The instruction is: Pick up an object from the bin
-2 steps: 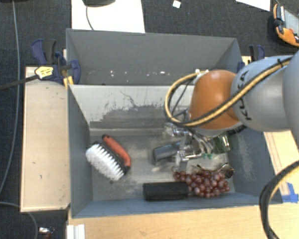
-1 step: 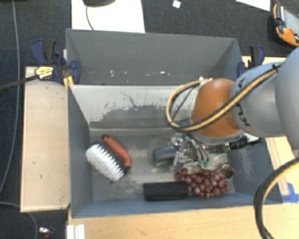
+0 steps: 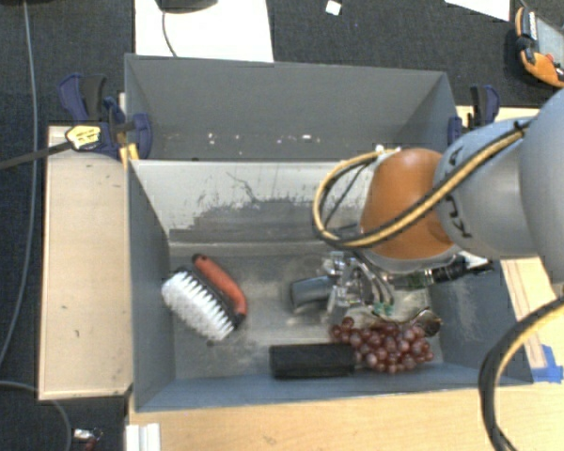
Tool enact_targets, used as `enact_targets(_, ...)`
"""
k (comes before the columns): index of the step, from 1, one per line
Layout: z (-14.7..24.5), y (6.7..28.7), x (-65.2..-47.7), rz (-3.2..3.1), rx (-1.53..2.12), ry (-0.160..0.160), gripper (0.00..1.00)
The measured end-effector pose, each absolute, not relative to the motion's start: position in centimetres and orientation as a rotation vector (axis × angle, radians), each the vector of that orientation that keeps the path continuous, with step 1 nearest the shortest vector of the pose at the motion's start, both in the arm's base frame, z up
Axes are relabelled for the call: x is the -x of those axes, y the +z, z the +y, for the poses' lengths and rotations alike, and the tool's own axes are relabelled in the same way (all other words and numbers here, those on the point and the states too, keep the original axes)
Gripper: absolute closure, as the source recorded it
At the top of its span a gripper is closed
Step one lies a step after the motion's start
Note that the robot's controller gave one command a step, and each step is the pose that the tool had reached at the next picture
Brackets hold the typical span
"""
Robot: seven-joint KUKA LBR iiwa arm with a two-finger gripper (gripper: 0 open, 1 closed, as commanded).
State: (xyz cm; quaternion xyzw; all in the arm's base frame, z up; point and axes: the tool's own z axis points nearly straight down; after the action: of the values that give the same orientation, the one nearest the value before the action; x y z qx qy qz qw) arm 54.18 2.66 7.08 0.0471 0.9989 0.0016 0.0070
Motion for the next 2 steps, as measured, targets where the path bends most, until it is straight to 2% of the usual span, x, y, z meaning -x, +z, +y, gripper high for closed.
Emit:
enact_targets(1, 2.5, 9.1, -53.7, 3.137, -0.137, 0.004, 1.00)
enact_targets(2, 6.7, 11.0, -48.9, 3.138, 0.129, 0.007, 1.00)
